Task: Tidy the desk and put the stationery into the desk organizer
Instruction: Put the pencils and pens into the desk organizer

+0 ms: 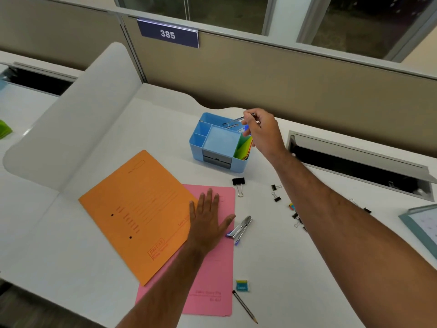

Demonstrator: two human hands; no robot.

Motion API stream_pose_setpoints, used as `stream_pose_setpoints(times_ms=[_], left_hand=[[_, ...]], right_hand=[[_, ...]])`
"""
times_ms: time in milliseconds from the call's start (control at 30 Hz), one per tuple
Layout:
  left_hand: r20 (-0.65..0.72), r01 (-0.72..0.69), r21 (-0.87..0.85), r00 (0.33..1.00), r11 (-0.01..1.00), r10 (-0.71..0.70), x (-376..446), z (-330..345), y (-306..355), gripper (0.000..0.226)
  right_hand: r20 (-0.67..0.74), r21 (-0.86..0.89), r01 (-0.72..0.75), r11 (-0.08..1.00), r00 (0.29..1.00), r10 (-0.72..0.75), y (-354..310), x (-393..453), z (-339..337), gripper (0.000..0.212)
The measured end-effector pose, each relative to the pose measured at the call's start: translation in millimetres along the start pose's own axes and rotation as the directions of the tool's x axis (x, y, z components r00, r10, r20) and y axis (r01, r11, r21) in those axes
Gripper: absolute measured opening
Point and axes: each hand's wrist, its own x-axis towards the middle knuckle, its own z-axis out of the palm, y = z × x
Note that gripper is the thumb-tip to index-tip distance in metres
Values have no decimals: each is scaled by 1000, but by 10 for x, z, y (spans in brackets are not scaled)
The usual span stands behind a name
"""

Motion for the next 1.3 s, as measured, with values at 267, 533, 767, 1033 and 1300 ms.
stream_pose_setpoints(times_ms=[267,533,767,1033,1300], left_hand=[[10,-3,15,1000,1000,3,0,8,-22,92],[53,13,1,999,1000,-13,-14,-107,37,94],[28,-29,-13,999,1000,29,-137,-181,94,86],[-26,-112,21,993,993,112,-450,-166,267,82],[4,-76,-56,997,996,76,-786,-52,431,79]], right_hand=[[30,-71,-73,995,997,75,211,69,104,23],[41,-61,-82,995,996,85,315,-283,-38,22],[37,-139,-109,984,993,115,599,-938,-312,12],[58,-179,-210,961,973,223,936,-1664,-675,9],[179,-293,-257,921,932,317,1121,-2400,-870,21]])
